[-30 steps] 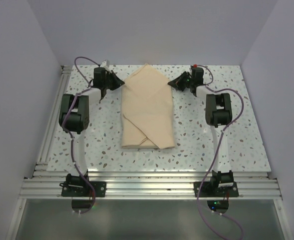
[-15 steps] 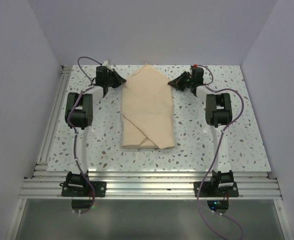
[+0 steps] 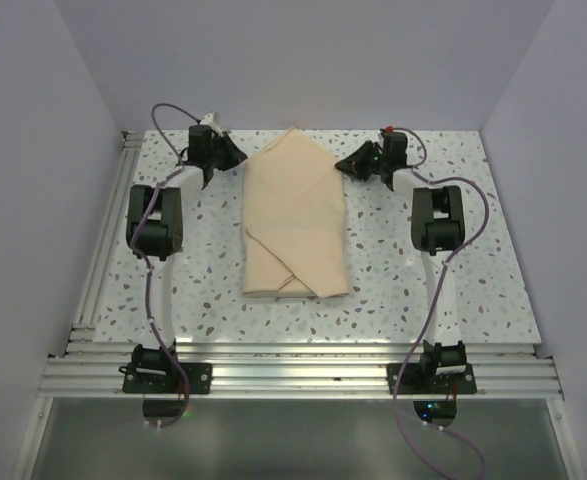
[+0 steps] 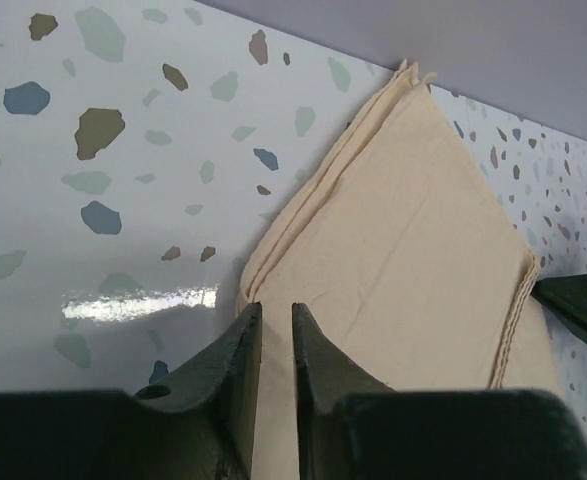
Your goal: Prepare the surgical pack
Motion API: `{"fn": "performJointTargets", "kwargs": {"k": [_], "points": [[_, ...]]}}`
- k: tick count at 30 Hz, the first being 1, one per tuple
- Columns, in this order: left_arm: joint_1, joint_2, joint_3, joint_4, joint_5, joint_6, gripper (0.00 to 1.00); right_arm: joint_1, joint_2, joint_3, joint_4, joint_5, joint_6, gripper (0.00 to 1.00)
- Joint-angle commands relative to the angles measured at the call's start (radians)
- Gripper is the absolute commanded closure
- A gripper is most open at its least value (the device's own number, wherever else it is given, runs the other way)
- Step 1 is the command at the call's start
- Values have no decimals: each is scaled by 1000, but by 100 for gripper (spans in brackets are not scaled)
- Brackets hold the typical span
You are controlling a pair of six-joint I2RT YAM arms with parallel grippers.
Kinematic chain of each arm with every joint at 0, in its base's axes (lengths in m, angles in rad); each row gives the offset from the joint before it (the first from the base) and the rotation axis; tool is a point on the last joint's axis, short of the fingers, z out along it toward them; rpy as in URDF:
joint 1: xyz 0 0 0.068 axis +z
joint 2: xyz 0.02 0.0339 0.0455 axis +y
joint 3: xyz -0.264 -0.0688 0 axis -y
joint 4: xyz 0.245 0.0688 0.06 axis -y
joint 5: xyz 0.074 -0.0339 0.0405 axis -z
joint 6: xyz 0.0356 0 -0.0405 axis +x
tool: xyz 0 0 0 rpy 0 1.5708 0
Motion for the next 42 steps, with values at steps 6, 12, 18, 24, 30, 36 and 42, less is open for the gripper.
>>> {"fn": "performJointTargets", "kwargs": {"k": [6,12,18,24,30,36,42], "points": [[13,-208,-117,13,-25,59,57,-17,-172,-7,-113,35,-149,63],[19,-160,-114,-14,2,75,55,-35,-95,88,-219,41,-219,58],[22,-113,-106,-20,30,59,55,-33,-30,143,-201,3,-198,58],[24,-79,-106,-24,45,55,50,-33,30,154,-144,-55,-136,58],[24,-39,-106,-37,56,35,50,-27,76,166,-98,-95,-75,57],[24,-22,-123,-32,61,21,50,-10,88,163,-95,-98,-67,62],[24,7,-100,-40,68,9,54,-9,96,166,-84,-92,-52,69]]}}
